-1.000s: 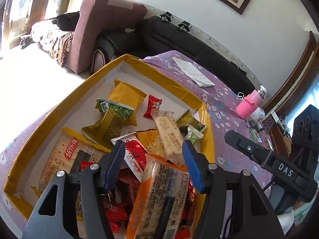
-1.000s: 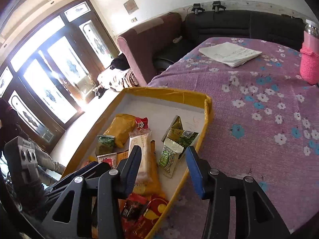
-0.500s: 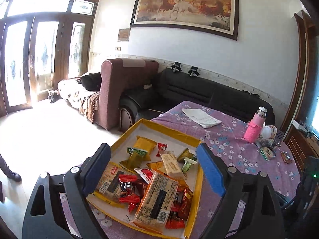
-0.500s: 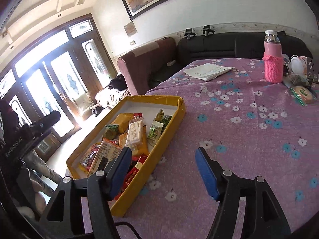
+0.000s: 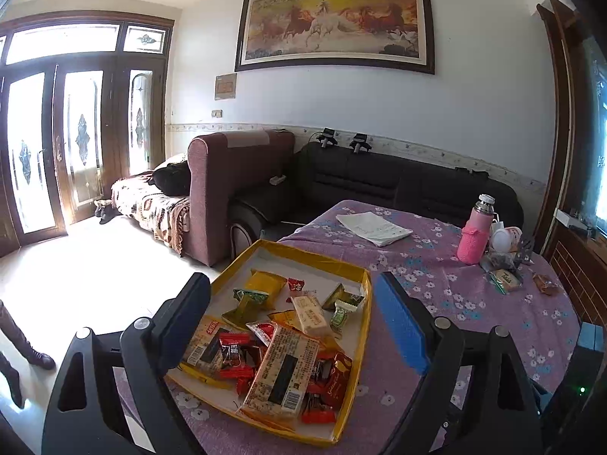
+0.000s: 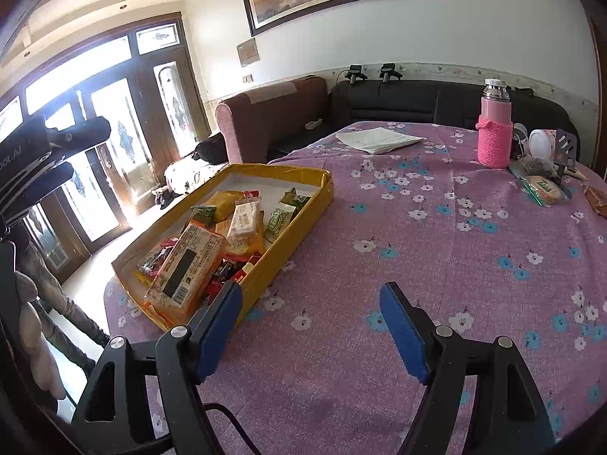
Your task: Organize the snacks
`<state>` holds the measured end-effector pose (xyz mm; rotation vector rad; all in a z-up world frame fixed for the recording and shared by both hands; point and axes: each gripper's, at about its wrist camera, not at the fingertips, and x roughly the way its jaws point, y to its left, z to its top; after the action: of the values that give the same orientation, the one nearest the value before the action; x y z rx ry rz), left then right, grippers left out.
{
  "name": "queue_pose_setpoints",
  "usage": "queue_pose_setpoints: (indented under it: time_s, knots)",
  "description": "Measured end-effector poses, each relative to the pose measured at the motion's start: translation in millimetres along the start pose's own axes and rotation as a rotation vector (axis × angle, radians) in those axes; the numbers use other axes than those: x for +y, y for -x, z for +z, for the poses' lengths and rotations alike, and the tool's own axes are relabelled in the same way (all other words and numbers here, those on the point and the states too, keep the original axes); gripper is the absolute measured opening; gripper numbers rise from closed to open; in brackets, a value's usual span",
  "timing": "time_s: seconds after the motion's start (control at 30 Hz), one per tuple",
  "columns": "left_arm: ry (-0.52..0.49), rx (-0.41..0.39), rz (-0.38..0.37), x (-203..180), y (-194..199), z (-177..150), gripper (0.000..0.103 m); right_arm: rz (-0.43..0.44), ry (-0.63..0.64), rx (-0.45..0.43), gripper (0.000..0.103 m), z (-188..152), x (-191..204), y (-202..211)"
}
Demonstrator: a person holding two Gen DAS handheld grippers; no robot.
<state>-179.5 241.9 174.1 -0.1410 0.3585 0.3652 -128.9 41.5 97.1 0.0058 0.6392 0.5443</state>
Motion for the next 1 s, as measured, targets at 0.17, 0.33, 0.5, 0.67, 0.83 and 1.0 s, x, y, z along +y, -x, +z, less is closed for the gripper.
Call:
queue_pose_setpoints:
  time_s: [0.17,0.33,0.5,0.67,0.83,1.0]
  knots:
    - [-0.004,0.035,0.007,-3.2,-10.3,-8.2,0.094,-0.013,0.041,-0.002,0.078,-4.7,11.8,0.8]
    - [-0.008,0.105,0.020,-0.4,-25.5,-15.4,0.094,-0.007,0.072,0.015,0.078,-7.1,22.5,-6.0]
    - [-0.010,0.174,0.020,0.3,-40.5,-25.9,0.094,-0.011,0.089,0.046,0.079,-11.6,28.1,-15.5]
    - [-0.022,0.209,0.018,-0.4,-46.8,-32.0,0.094,-0.019,0.086,0.061,0.079,-12.8,27.8,-20.5]
    - [-0.031,0.208,0.035,1.3,-46.3,-32.4,0.094,-0.020,0.085,0.068,0.079,-14.2,28.2,-20.6]
    - [-0.079,0.023,0.272,-3.8,-9.1,-19.7,0.094,-0.019,0.094,0.024,0.079,-13.9,29.3,-8.0]
